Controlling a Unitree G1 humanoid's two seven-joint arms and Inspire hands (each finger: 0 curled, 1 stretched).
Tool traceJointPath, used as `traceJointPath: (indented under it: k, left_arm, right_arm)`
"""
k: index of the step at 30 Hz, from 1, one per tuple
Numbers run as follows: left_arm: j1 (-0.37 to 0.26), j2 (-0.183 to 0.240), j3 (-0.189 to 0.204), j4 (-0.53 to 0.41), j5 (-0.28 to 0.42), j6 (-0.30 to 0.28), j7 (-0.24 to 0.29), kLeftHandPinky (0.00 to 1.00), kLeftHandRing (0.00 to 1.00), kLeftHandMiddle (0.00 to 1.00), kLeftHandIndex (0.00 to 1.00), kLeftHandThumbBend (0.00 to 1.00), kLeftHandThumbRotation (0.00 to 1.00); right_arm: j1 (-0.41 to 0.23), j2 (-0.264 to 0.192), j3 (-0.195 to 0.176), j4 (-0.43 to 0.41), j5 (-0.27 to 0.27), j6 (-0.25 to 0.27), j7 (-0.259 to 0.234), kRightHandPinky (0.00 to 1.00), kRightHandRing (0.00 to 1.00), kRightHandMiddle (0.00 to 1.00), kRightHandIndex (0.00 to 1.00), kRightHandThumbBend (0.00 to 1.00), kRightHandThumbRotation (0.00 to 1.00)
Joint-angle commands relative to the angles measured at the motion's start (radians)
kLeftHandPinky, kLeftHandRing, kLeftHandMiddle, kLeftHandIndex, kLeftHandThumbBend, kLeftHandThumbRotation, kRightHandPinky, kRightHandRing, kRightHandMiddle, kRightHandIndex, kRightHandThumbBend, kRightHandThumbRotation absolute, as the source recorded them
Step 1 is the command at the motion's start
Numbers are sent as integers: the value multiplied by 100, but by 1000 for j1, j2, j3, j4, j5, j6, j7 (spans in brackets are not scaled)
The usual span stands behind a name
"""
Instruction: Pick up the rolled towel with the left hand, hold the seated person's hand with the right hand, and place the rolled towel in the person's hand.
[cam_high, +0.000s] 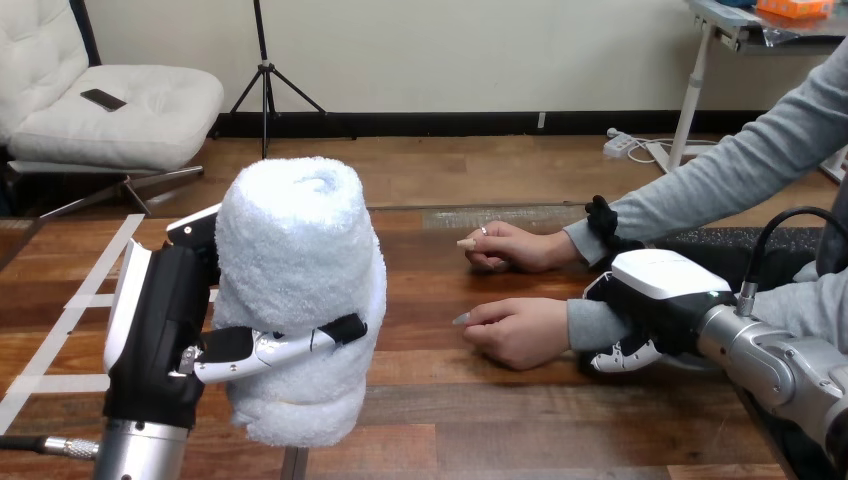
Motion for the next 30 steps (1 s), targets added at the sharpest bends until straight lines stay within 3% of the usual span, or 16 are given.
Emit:
traceJointPath:
  k: [1, 7, 21, 30]
  left_arm:
    - [-54, -1, 11, -28, -11, -25, 8, 25, 29, 36, 41, 55, 0]
    - [-57, 1, 12, -21, -9, -32, 7, 25, 30, 37, 41, 55, 0]
    - [-58, -1, 10, -19, -15, -33, 5, 25, 30, 37, 41, 55, 0]
    - [-60, -1, 11, -16, -5, -36, 10, 25, 29, 36, 41, 55, 0]
  right_arm:
    - [-72, 7, 7, -14, -9, -11, -20, 43, 49, 52, 56, 46, 30]
    - [-73, 5, 10, -15, -12, -13, -22, 43, 49, 53, 56, 44, 31]
    - [-70, 1, 3, -15, -7, -20, -27, 43, 49, 53, 57, 38, 48]
    - [-67, 0, -6, -16, 3, -26, -36, 41, 47, 51, 56, 38, 52]
